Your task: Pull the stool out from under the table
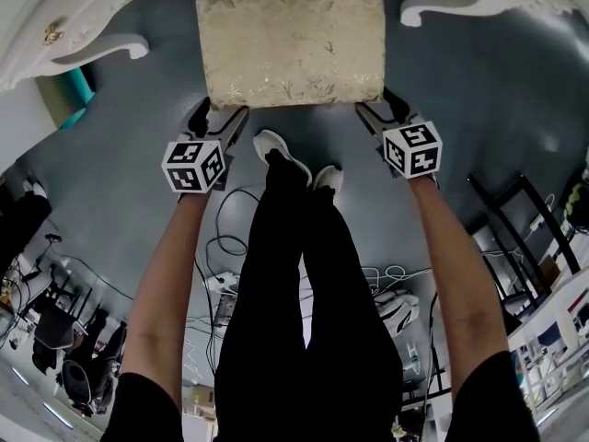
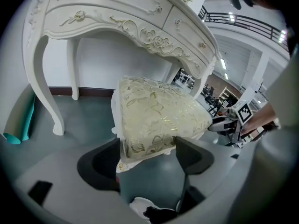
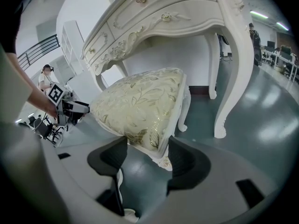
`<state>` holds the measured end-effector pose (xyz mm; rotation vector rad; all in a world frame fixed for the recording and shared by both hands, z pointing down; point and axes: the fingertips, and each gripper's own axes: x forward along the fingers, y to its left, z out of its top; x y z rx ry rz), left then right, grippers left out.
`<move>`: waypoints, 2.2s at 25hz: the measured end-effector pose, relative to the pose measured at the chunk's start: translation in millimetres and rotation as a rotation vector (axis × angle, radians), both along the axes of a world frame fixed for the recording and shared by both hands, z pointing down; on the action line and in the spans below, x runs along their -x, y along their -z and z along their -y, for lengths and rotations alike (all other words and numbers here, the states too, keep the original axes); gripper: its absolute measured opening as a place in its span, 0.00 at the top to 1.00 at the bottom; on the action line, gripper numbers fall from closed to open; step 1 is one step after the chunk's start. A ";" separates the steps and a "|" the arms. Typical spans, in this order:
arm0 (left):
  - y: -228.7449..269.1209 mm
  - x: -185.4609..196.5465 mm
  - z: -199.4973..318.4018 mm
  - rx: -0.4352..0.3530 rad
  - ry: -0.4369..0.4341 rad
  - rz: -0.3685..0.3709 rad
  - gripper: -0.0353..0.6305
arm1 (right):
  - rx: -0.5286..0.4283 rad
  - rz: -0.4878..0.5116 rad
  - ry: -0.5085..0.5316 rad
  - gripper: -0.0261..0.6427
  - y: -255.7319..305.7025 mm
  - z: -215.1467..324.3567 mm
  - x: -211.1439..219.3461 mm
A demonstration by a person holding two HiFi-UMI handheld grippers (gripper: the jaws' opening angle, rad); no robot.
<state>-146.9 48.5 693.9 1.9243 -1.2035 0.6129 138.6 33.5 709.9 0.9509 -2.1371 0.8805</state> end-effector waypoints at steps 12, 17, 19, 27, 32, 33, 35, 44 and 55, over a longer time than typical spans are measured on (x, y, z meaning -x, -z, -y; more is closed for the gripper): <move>3.4 -8.8 -12.4 -0.032 -0.010 0.024 0.40 | 0.005 -0.005 -0.003 0.53 -0.6 -14.5 -3.7; -6.1 4.8 2.2 -0.004 -0.010 -0.001 0.28 | 0.001 -0.001 0.013 0.53 1.3 -6.0 3.8; -11.3 5.0 0.2 0.056 0.026 -0.097 0.25 | 0.002 0.001 0.020 0.53 1.1 -6.6 4.8; -12.7 -4.1 -6.6 0.102 0.031 -0.169 0.28 | -0.003 0.015 0.002 0.53 -1.5 -10.7 0.3; -12.4 -10.7 -18.4 0.112 -0.001 -0.126 0.28 | 0.008 0.003 0.007 0.53 -1.5 -13.9 -5.1; -12.8 -12.4 -22.9 0.113 -0.004 -0.117 0.28 | 0.010 0.001 0.011 0.53 -1.7 -16.4 -6.6; -13.7 -16.7 -34.1 0.119 -0.008 -0.109 0.28 | 0.014 -0.004 0.021 0.53 -2.3 -23.9 -10.4; -13.0 -22.0 -67.0 0.145 -0.022 -0.093 0.30 | 0.027 -0.009 0.050 0.53 -1.5 -45.7 -14.8; -18.1 -26.1 -110.0 0.183 -0.029 -0.072 0.30 | 0.039 -0.010 0.081 0.53 -5.9 -81.8 -18.4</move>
